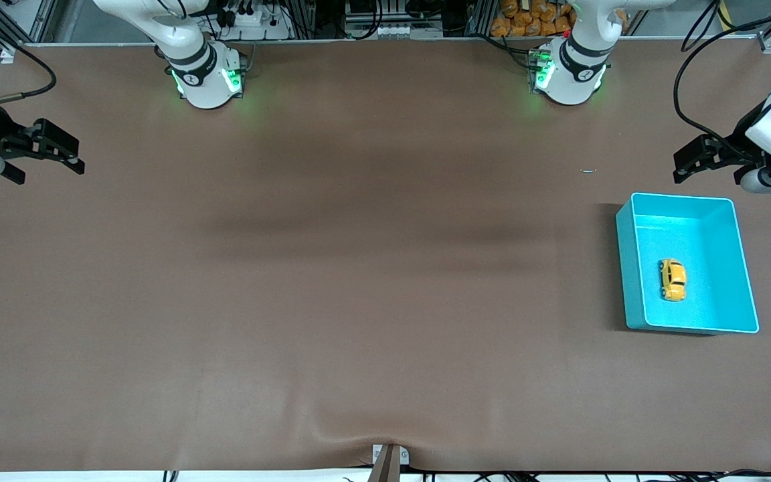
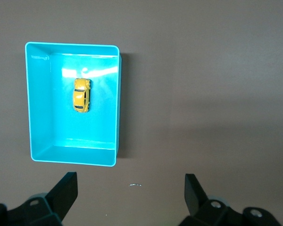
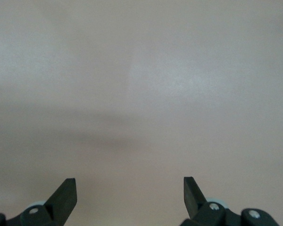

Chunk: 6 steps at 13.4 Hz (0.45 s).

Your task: Wind and store yellow beetle car

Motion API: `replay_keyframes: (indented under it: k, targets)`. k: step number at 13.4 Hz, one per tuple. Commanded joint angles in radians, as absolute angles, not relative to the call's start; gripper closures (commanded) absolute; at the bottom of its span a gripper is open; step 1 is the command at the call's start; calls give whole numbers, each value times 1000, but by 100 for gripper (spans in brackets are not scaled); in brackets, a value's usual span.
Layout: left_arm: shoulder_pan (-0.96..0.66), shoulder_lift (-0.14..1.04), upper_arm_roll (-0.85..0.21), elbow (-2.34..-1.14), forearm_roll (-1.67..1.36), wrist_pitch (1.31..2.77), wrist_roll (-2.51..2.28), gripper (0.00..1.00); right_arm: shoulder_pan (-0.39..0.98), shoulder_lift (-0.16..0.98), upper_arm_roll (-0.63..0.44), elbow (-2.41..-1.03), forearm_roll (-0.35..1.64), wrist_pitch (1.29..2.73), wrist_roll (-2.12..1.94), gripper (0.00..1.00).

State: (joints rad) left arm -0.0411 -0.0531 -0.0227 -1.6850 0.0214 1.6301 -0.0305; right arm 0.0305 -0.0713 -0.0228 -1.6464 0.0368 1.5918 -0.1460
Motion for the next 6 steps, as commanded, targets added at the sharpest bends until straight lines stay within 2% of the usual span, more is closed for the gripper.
replay_keyframes:
  k: [1,6]
  targets:
    - [-41,-58,-15,-1677,3,1612,-31,0,34,-75,-28,-1640,48,1585,-130,0]
    - [-41,-58,-15,-1677,3,1614,-32,0,31,-75,-31,-1634,46,1586,-130,0]
